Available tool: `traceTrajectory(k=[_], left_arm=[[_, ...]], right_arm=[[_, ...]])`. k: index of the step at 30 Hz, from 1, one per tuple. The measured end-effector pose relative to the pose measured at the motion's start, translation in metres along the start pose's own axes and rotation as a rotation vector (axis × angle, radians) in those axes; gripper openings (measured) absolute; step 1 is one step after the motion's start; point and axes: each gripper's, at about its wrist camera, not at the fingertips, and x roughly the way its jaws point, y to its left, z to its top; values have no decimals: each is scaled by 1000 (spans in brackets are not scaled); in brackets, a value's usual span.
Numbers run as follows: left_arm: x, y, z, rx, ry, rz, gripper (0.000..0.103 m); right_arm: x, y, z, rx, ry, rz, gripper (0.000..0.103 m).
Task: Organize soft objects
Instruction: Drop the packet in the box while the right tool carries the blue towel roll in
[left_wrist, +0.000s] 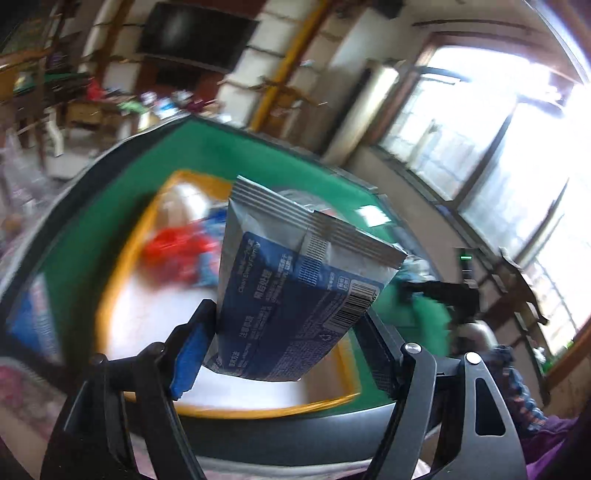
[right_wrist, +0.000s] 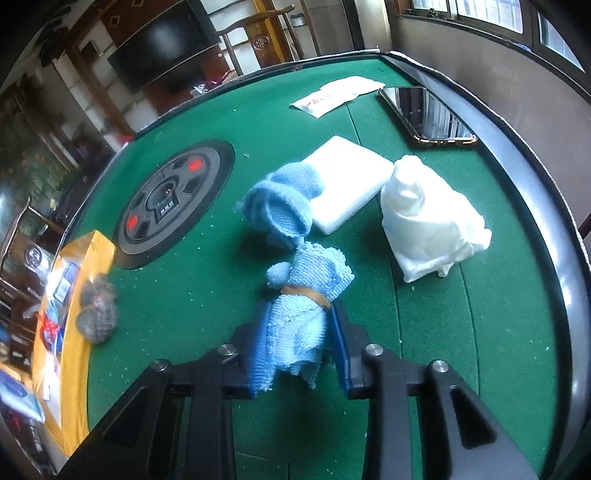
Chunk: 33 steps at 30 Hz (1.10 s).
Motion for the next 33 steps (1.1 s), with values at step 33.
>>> traceTrajectory(k=[33], left_arm=[[48,54,-3,-257,70,104,75]], right_arm=[[-8,254,-99,-458,203,411,30]])
